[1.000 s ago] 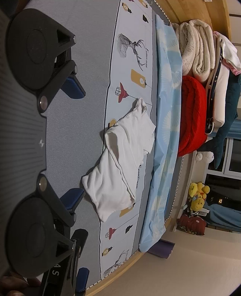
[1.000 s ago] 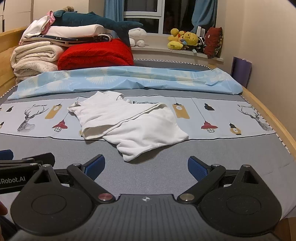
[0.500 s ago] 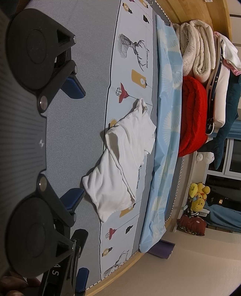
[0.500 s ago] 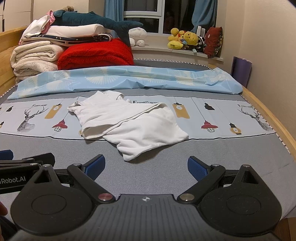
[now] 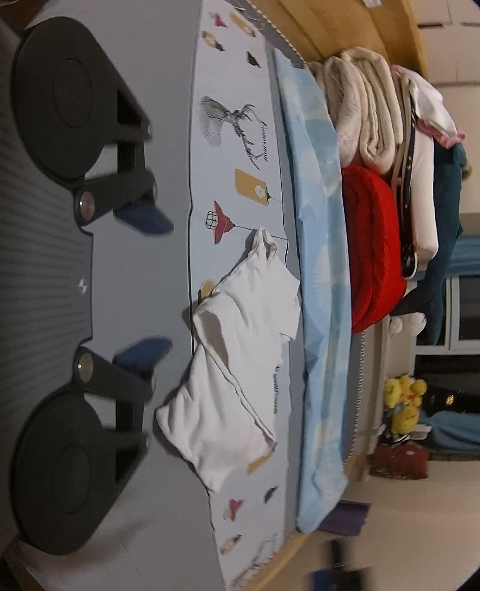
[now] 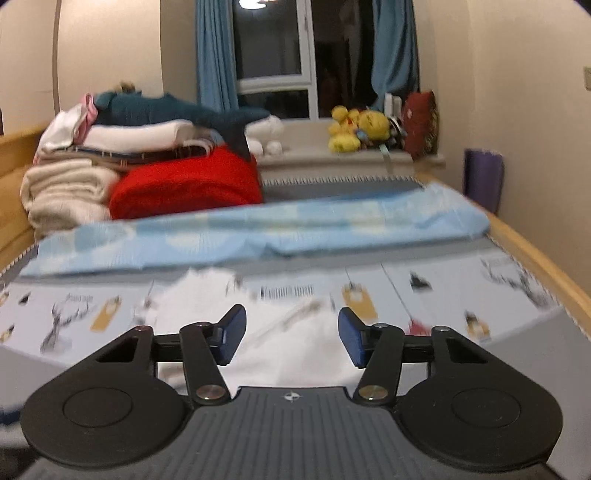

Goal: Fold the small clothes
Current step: 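Grasp the crumpled white T-shirt with the left gripper while the right gripper grasps it too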

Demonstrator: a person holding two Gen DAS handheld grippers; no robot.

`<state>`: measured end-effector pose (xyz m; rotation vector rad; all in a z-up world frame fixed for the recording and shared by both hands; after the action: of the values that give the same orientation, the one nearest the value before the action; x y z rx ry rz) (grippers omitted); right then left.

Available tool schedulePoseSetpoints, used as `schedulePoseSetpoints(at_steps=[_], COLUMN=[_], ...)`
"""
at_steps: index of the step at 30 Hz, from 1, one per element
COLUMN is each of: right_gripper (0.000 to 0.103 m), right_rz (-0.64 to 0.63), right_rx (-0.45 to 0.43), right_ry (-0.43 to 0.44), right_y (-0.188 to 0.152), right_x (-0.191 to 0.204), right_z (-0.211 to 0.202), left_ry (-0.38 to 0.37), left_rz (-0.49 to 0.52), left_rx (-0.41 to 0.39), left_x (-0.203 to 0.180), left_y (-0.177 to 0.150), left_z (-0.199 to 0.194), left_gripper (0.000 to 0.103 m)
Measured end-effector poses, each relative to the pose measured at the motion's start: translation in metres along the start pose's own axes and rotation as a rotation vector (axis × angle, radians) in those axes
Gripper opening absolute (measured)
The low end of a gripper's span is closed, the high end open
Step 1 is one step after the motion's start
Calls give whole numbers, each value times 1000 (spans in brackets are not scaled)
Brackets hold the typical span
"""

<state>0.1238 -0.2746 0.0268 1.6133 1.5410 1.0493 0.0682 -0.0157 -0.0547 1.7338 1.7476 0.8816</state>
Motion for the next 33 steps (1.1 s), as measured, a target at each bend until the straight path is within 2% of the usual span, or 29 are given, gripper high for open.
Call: schedulePoseSetpoints(at_steps=[1, 4, 5, 7, 9, 13, 15, 16, 17, 19, 21, 22, 23, 24, 28, 33], right_gripper=[56, 53, 52, 43, 43, 43, 43, 43, 43, 43, 43, 43, 43, 39, 18, 18], right_rz=[2, 55, 56, 60, 75, 20, 16, 28, 41, 58, 86, 100, 113, 115, 138, 163], right_rx=[-28, -54, -26, 72, 86, 32, 37, 48, 62, 83, 103, 110, 121, 125, 168, 186], right_ry=[-5, 24, 16, -28, 15, 20, 4, 1, 1, -16, -31, -36, -43, -50, -58, -58], right_y=[8, 6, -1, -7, -7, 5, 7, 6, 4, 3, 3, 3, 2, 2, -6, -9], right_x=[-4, -20, -23, -27, -29, -33, -39, -44, -47, -56, -66, -69, -73, -75, -80, -80], right_z=[9, 38, 48, 66, 77, 82, 84, 87, 91, 98, 103, 105, 107, 108, 115, 117], left_ry=[-5, -32, -45, -68, -105, -139, -144, -151, -159, -145, -150, -161, -168, -161, -156, -151], left_rz=[7, 20, 28, 34, -1, -145, -268, -319, -373, -440, -465, -455, -424, -380, -219, 30], left_rx=[5, 23, 25, 31, 44, 90, 137, 160, 193, 241, 256, 263, 275, 283, 229, 182], left_x=[3, 10, 11, 11, 12, 14, 18, 20, 22, 24, 24, 23, 21, 18, 19, 41], left_y=[3, 13, 15, 21, 29, 48, 56, 58, 59, 59, 58, 58, 57, 56, 57, 51], left_z=[7, 35, 46, 70, 103, 176, 214, 231, 249, 274, 288, 292, 294, 293, 262, 183], left_gripper=[44, 36, 32, 32, 32, 38, 52, 63, 66, 66, 61, 43, 14, 4, 4, 3])
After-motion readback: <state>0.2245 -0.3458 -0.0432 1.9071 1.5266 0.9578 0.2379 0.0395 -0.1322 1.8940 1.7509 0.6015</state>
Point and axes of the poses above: each gripper's, at about its wrist camera, not at the fingertips, and z roughly the way its jaws point, x to its left, y to its top, the point moved 1 cm from there along z, roughly the way its jaws point, and after that the axes turned 1 degree about x, right-handed, at the moved point
